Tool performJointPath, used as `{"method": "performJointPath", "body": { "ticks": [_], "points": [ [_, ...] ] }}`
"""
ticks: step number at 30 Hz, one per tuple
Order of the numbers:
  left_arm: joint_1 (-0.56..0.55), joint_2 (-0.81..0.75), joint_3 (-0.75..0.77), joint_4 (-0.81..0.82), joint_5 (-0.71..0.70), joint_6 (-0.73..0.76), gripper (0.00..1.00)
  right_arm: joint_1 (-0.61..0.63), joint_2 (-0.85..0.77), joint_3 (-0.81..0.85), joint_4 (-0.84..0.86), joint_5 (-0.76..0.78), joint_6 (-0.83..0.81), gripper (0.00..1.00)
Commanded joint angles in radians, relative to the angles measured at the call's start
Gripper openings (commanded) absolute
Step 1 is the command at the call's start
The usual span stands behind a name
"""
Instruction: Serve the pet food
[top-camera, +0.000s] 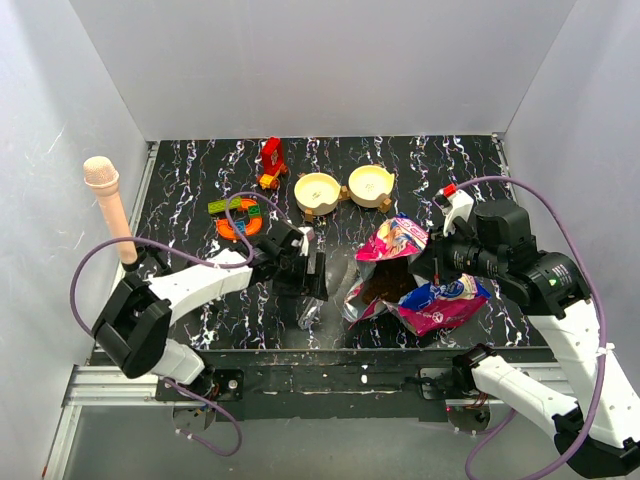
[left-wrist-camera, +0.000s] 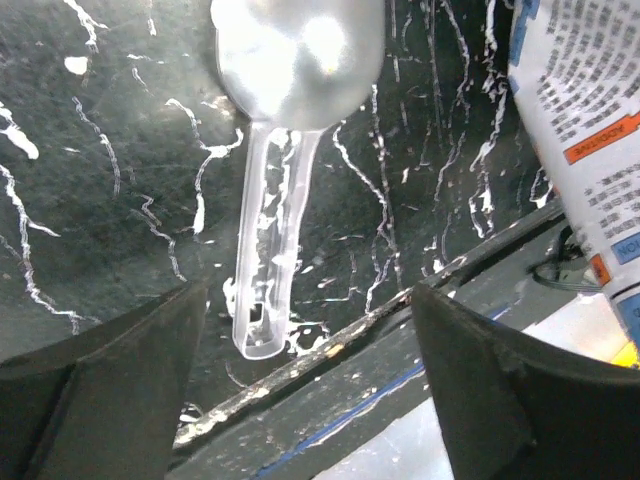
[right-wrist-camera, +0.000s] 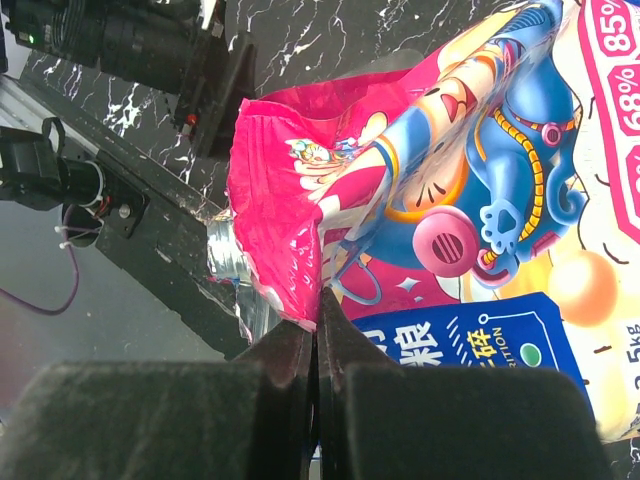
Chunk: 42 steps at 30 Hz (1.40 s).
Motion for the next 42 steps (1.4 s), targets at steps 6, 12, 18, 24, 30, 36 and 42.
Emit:
{"method": "performJointPath", "body": {
  "ticks": [6, 12, 18, 24, 30, 36, 42],
  "points": [
    [-0.192, 0.149, 0.172, -0.122, -0.392, 0.086, 0.92, 0.004, -0.036, 0.006, 0.105, -0.054, 0.021, 0.01],
    [-0.280, 0.230, 0.254, -0.179, -0.503, 0.018, 0.52, 0.006, -0.044, 0.003, 0.098, -0.045, 0.028, 0.01],
    [-0.304, 0.229, 0.326, -0.224, -0.522, -0.005, 0.55, 0.004, -0.053, -0.001, 0.092, -0.040, 0.031, 0.01],
    [-0.306, 0.267, 0.332, -0.210, -0.480, -0.017, 0.36, 0.004, -0.061, -0.010, 0.087, -0.042, 0.035, 0.01],
    [-0.306, 0.322, 0.335, -0.182, -0.462, -0.005, 0.25, 0.004, -0.061, 0.000, 0.076, -0.039, 0.031, 0.01],
    [-0.306, 0.365, 0.309, -0.161, -0.473, 0.004, 0.25, 0.006, -0.068, 0.003, 0.067, -0.036, 0.031, 0.01],
    [-0.275, 0.367, 0.258, -0.118, -0.439, 0.001, 0.20, 0.006, -0.068, 0.009, 0.050, -0.028, 0.030, 0.01]
  ]
}}
